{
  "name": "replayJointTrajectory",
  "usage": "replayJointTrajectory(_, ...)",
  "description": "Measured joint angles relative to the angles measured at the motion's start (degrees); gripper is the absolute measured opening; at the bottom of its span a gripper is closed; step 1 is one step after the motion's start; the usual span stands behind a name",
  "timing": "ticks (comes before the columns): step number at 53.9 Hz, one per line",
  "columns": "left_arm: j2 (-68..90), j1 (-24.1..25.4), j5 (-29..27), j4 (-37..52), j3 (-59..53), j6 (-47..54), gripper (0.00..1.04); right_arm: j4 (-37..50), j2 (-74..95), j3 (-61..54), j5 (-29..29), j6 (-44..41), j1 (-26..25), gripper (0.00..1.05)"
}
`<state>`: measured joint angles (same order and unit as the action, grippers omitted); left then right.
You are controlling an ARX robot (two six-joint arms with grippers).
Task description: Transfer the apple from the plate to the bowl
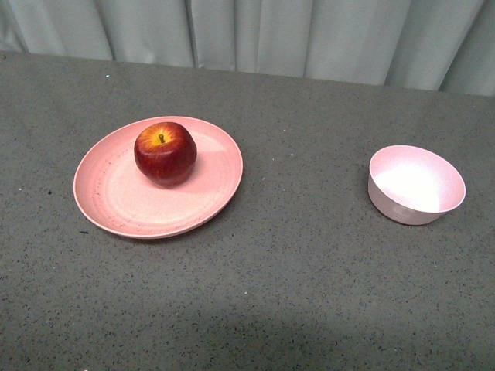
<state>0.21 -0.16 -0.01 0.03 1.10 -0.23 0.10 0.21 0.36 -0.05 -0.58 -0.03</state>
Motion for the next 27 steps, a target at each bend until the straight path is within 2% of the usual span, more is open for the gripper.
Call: replayJointTrajectory(27, 0.0, 0.0, 0.0, 0.0, 0.0, 0.0, 0.98, 0.0, 0.0, 0.0, 0.0, 0.0, 0.0, 0.95)
